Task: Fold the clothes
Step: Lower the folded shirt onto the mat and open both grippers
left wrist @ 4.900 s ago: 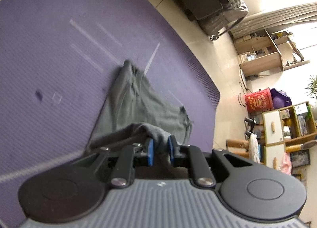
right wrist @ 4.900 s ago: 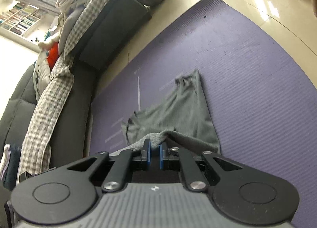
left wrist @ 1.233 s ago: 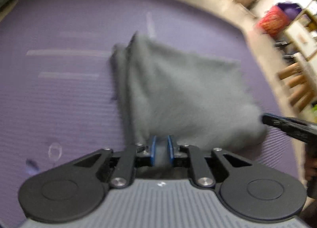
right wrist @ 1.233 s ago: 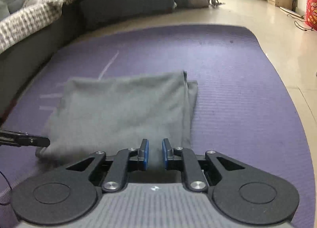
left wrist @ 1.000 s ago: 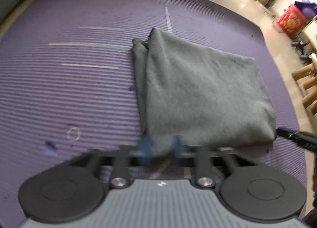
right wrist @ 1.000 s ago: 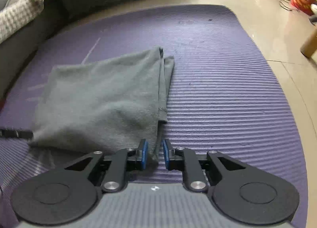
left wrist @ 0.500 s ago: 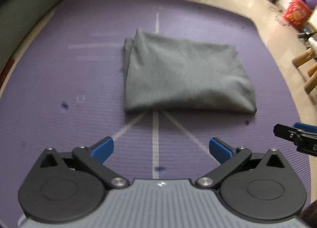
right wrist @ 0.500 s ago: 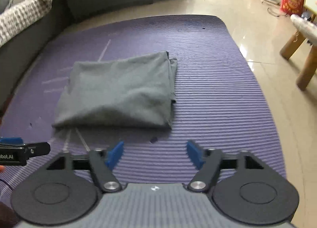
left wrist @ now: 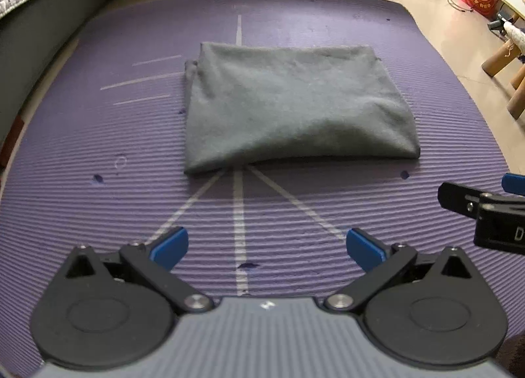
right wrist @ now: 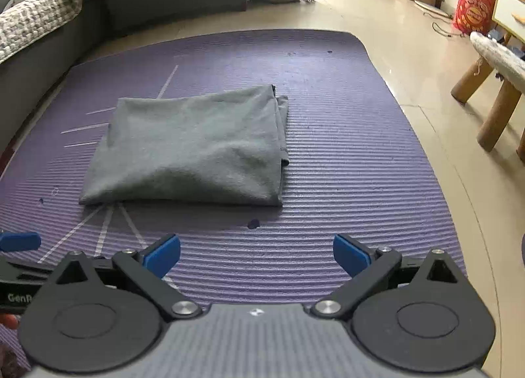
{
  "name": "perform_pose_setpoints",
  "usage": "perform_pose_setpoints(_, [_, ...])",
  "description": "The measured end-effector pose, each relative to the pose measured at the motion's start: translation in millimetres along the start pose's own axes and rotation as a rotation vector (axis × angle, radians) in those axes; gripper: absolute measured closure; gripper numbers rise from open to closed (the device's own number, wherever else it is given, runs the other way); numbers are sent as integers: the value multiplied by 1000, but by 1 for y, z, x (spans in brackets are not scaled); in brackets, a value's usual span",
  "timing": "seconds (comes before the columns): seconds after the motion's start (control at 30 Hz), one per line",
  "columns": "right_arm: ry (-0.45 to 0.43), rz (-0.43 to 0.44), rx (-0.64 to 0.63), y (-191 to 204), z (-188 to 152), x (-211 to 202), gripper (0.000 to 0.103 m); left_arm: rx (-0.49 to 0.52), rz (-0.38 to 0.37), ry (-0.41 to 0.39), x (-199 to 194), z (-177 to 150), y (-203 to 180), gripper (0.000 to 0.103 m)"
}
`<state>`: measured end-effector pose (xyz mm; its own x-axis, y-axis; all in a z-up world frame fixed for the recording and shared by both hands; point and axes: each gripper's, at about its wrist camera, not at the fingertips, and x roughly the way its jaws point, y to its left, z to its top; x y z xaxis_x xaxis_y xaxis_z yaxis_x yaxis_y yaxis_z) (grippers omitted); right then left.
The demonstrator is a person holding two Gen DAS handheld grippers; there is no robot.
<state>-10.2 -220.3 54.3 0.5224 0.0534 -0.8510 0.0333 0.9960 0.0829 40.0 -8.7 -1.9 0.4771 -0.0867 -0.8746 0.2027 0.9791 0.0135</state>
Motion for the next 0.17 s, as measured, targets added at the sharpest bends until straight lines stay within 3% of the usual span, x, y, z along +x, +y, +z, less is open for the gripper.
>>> perform_pose_setpoints(0.17, [15, -5, 3, 0, -2, 8, 3, -7, 1, -6, -1, -2, 3, 0])
